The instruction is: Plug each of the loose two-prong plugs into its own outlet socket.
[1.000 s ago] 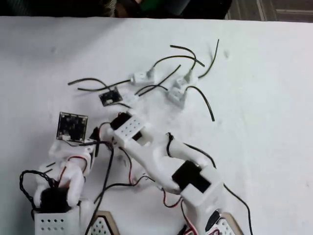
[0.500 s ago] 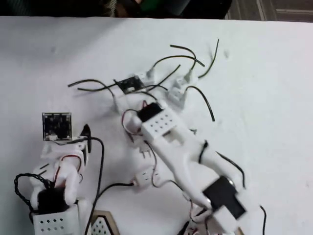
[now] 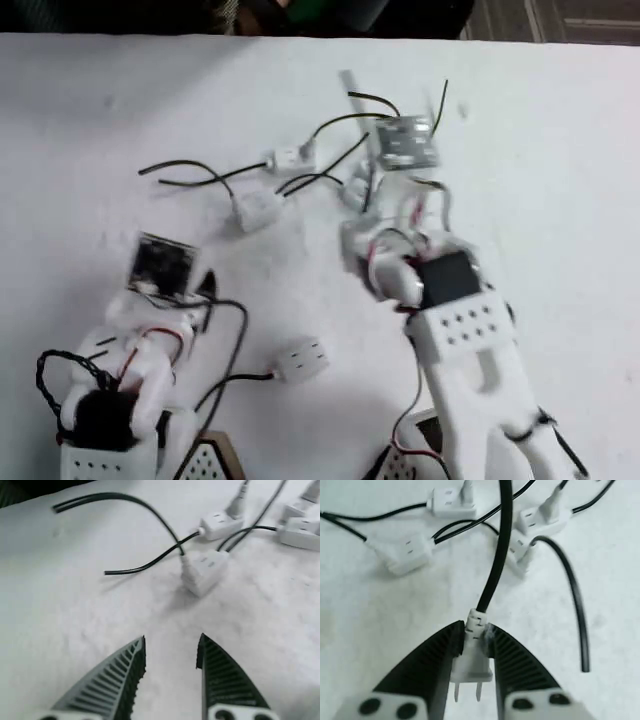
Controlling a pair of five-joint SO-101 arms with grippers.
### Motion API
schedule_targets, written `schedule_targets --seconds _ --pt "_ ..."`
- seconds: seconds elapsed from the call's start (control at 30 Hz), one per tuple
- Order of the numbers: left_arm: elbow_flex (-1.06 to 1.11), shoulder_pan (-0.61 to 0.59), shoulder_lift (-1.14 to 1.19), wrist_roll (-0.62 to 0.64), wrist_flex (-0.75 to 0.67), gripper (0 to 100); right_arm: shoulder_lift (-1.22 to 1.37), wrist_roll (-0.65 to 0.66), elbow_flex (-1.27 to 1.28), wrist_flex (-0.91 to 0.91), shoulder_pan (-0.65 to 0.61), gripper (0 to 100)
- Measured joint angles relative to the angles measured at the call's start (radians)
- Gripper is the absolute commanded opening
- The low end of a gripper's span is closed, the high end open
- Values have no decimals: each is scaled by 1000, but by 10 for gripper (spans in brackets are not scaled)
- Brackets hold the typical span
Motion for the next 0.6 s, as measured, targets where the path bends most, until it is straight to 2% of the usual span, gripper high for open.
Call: schedule_targets --seconds 0.17,0.27,0.33,0.47,0.6 --pt "-48 195 -12 -86 98 181 -51 28 63 -126 124 16" --pt "-51 275 18 -126 118 184 -54 40 64 -155 155 16" --pt "-71 325 121 -153 118 190 -54 40 64 -166 167 16" --pt "-161 404 374 -196 118 275 -54 40 64 -170 201 17" --pt "-258 457 632 -207 118 287 -54 49 64 -203 265 17"
